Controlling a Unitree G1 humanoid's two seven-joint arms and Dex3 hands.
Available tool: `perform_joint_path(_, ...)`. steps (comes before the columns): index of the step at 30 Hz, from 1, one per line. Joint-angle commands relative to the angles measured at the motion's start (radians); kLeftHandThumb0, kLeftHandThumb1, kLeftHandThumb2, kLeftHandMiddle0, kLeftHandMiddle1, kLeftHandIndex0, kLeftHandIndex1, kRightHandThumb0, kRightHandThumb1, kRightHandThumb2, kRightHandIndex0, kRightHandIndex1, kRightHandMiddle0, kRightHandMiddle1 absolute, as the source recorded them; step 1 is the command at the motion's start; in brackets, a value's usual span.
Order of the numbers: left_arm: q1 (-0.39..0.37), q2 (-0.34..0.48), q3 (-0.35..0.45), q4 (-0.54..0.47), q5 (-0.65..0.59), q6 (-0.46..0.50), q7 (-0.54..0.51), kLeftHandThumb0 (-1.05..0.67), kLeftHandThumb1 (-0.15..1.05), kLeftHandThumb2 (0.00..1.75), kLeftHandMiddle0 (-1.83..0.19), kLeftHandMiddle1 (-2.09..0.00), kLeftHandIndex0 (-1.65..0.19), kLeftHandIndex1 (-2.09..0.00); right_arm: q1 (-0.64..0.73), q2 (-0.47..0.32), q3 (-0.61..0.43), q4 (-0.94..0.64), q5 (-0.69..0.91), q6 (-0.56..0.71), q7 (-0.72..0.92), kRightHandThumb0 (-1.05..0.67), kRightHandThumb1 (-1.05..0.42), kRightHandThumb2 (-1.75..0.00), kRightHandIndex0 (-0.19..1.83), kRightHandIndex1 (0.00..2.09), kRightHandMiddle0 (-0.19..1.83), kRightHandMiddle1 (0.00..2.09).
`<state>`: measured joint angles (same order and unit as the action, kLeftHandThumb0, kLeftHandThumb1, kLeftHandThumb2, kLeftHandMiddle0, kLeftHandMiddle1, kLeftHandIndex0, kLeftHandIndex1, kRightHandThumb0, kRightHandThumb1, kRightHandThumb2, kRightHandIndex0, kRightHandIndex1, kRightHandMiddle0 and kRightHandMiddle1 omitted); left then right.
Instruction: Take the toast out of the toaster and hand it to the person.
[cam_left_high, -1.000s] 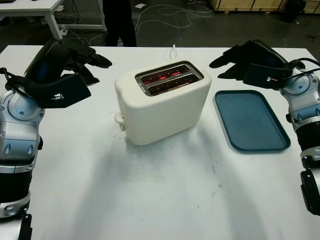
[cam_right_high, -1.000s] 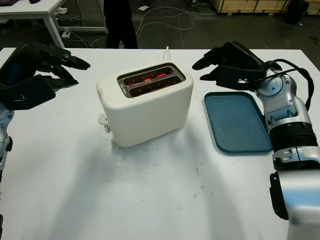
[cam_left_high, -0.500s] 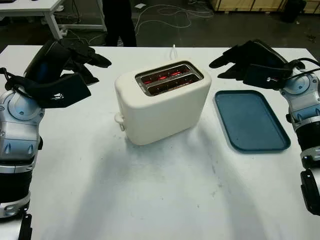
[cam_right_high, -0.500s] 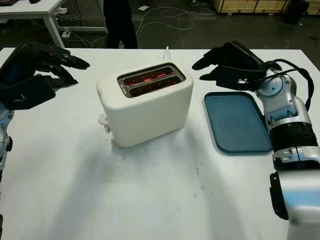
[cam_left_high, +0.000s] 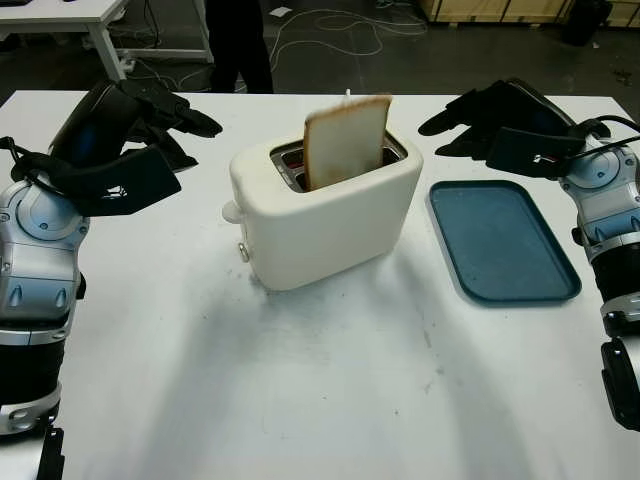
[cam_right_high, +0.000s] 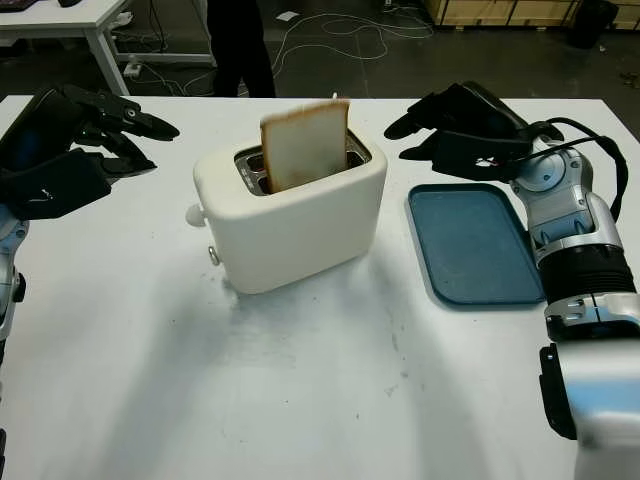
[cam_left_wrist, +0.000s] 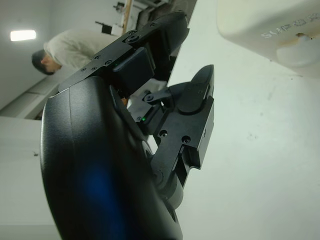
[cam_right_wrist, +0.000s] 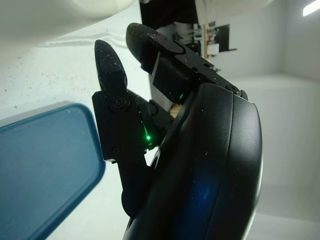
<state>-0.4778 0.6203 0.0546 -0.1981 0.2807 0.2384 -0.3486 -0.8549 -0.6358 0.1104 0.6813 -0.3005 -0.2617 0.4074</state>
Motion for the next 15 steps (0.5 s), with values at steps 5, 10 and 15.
perform_joint_path(5, -0.008, 0.004, 0.001, 0.001, 0.002, -0.018, 0.004, 0.02, 0.81, 0.00, -0.90, -0.86, -1.11, -0.06, -0.002, -0.004, -0.001, -0.008, 0.001, -0.005, -0.005, -0.34, -0.92, -0.04, 1.06, 0.22, 1.01, 0.00)
perform_joint_path(10, -0.007, 0.001, 0.000, -0.005, 0.005, -0.013, 0.005, 0.02, 0.82, 0.00, -0.90, -0.85, -1.10, -0.06, 0.001, -0.004, -0.006, -0.012, 0.010, -0.011, 0.000, -0.32, -0.92, -0.05, 1.04, 0.20, 0.99, 0.00)
perform_joint_path(15, -0.007, 0.000, 0.002, -0.007, 0.002, -0.006, 0.002, 0.01, 0.82, 0.00, -0.89, -0.85, -1.10, -0.06, -0.008, -0.004, -0.015, -0.031, 0.012, -0.014, -0.015, -0.27, -0.88, -0.01, 1.00, 0.16, 0.95, 0.00)
